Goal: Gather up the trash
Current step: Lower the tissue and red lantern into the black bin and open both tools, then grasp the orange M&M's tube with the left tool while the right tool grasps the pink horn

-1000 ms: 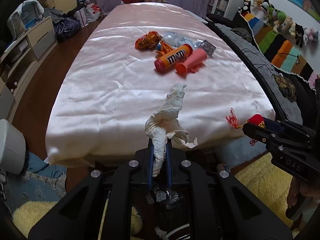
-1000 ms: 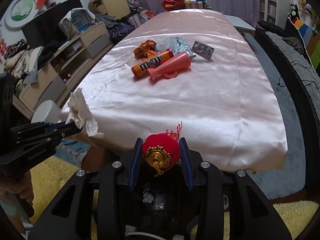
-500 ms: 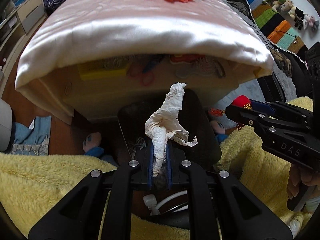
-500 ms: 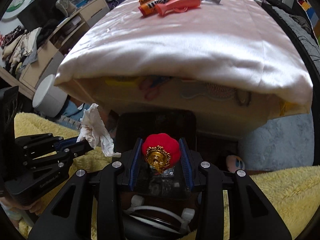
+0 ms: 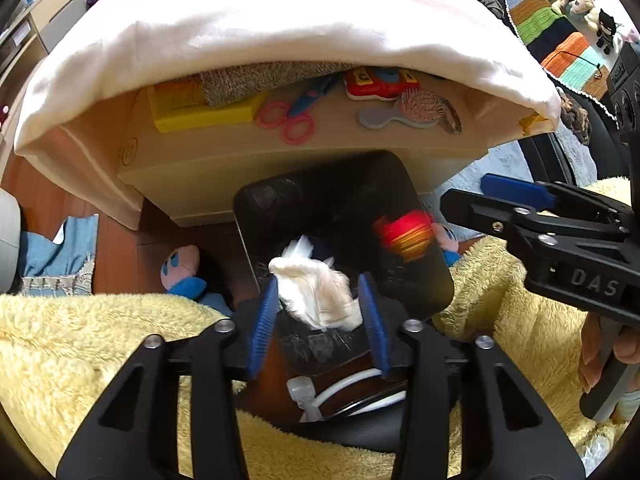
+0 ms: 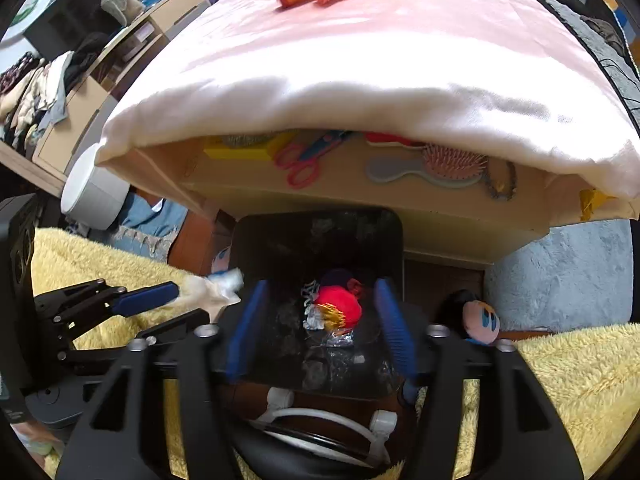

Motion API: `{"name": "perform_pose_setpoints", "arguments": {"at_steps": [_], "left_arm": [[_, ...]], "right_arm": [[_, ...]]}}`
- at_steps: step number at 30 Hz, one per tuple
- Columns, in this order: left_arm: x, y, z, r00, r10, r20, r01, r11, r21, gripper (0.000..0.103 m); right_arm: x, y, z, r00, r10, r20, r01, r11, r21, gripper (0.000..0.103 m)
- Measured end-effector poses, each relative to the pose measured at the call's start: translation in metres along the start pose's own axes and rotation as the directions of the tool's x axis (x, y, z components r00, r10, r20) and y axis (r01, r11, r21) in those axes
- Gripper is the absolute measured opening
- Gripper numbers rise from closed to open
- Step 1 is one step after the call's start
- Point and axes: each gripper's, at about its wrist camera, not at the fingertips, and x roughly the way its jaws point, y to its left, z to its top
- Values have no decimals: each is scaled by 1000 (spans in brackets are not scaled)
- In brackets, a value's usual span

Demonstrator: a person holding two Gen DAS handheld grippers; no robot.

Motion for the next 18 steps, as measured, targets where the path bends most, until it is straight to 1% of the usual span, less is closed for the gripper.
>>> {"name": "perform_pose_setpoints", "arguments": {"at_steps": [2, 3, 4, 5, 6, 7, 8, 10, 13, 18], "left_arm": [[-3, 0, 4, 1000, 8, 8, -8, 1000, 4, 50], [-5, 1, 6, 1000, 11, 12, -11, 1000, 3, 55], [-6, 2, 9, 1000, 13, 18, -13, 1000, 1, 62], [-8, 2, 11, 1000, 15, 24, -15, 1000, -1, 66], [-9, 3, 14, 999, 18, 30, -18, 1000, -3, 76], [-12, 3, 18, 999, 20, 36, -20, 1000, -5, 82], [-15, 2, 21, 999, 19, 44, -19, 1000, -5, 84], [-22, 3, 29, 998, 16, 66, -16, 1000, -6, 92], [-35, 5, 43, 994, 17, 108, -17, 1000, -9, 94], [-48, 7, 71, 986, 24, 166, -23, 1000, -10, 94]], "right_arm": [[-4, -4, 4, 1000, 4, 11, -4, 1000, 10, 63], [-6, -5, 7, 1000, 2, 18, -3, 1000, 14, 64], [-10, -7, 10, 1000, -3, 29, 2, 1000, 17, 70], [-13, -8, 12, 999, -7, 41, 7, 1000, 18, 80], [-17, -9, 16, 998, -13, 55, 12, 1000, 18, 84], [-21, -10, 19, 997, -18, 69, 17, 1000, 18, 89], [-25, -11, 22, 996, -19, 82, 18, 1000, 17, 91], [-33, -16, 29, 994, -16, 105, 14, 1000, 21, 91], [-46, -25, 42, 989, -21, 147, 16, 999, 40, 93], [-58, -43, 69, 980, -62, 190, 48, 996, 74, 94]]}}
